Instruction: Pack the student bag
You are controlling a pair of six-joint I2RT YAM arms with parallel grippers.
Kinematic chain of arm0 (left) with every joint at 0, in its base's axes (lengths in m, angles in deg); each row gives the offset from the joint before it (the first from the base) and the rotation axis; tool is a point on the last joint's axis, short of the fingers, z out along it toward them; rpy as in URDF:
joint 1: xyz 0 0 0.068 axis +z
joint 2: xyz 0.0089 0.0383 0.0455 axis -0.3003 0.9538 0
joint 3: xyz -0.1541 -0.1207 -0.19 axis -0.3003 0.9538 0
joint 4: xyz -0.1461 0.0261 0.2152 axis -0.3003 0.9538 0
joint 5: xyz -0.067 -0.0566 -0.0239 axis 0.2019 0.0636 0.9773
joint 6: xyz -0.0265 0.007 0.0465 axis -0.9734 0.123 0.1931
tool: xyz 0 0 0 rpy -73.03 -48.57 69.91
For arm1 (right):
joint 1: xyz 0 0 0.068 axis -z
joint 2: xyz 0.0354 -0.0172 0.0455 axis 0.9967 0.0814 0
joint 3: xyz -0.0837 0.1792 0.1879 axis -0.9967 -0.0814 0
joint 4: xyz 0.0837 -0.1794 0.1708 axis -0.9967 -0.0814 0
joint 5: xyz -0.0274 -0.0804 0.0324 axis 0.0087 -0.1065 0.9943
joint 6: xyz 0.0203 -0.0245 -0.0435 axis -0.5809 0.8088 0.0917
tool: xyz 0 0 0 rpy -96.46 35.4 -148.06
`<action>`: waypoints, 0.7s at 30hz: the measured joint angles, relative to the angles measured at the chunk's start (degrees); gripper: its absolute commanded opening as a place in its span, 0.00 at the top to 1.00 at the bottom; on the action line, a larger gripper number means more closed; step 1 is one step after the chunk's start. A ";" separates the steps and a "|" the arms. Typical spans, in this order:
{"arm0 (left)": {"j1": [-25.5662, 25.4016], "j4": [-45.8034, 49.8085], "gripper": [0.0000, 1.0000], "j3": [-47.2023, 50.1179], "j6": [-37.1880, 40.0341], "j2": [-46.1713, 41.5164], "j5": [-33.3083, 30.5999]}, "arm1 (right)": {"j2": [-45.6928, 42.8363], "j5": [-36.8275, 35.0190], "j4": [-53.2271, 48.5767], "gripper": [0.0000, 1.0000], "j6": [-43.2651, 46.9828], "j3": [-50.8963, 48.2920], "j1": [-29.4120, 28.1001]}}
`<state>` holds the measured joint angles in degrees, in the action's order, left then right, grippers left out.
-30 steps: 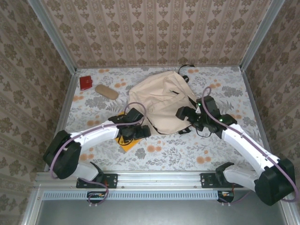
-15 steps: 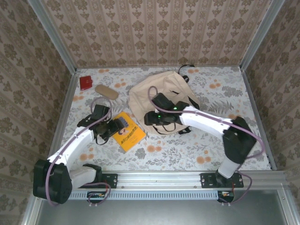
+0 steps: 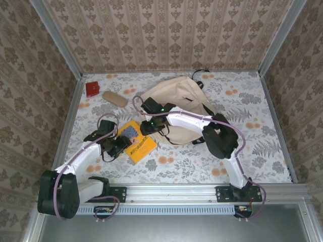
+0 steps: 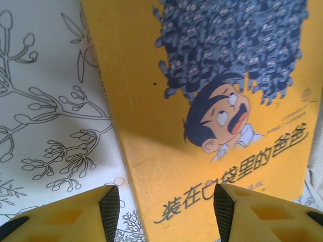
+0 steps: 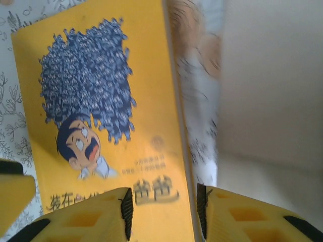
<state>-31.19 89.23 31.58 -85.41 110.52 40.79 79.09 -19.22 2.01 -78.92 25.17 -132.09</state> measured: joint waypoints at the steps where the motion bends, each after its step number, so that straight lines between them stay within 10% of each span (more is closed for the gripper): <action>1: 0.00 -0.11 0.48 0.35 -0.20 0.20 0.13 | 1.11 0.48 -0.07 0.65 0.72 0.72 0.00; 21: 0.81 -5.27 0.45 1.79 -1.07 5.88 4.92 | 5.75 1.92 -3.72 0.67 5.16 3.21 0.00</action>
<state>-30.38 83.96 33.37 -86.48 116.40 45.70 84.84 -17.29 -1.71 -73.77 28.39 -132.09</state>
